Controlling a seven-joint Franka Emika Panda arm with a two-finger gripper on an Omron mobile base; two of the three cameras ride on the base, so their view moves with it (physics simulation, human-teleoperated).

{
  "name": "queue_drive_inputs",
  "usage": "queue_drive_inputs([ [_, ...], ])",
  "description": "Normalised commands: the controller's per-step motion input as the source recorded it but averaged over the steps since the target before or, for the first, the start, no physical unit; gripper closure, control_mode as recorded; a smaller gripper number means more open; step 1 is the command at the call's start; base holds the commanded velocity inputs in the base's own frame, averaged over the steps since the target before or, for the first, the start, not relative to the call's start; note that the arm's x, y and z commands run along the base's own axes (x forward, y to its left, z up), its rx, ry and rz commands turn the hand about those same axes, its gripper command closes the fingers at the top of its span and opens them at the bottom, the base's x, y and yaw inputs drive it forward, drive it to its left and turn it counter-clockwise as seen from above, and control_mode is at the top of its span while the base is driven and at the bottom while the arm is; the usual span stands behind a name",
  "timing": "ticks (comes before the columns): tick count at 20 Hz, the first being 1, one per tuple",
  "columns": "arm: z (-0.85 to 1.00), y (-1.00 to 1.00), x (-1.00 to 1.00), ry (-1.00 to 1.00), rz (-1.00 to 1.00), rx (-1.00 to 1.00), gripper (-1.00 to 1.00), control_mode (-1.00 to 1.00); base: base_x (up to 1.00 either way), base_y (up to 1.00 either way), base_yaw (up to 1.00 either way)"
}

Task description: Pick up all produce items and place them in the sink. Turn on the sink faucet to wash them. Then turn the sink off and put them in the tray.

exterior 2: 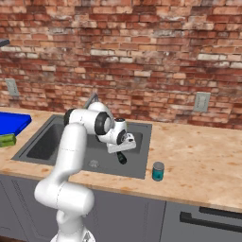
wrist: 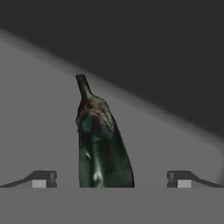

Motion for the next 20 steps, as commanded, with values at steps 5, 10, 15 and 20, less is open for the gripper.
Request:
queue_drive_inputs([
  [5,-0.35,-0.02,0.12,0.02,0.01,0.0,-1.0,-1.0,0.0,0.0,0.0],
  [10,-0.35,-0.02,0.22,0.01,0.02,0.0,-1.0,-1.0,0.0,0.0,0.0],
  [15,-0.38,-0.01,0.21,0.0,0.03,0.01,-1.0,-1.0,0.0,0.0,0.0],
  [20,-0.52,-0.01,0.11,0.04,0.03,0.0,1.0,-1.0,0.0,0.0,0.0],
])
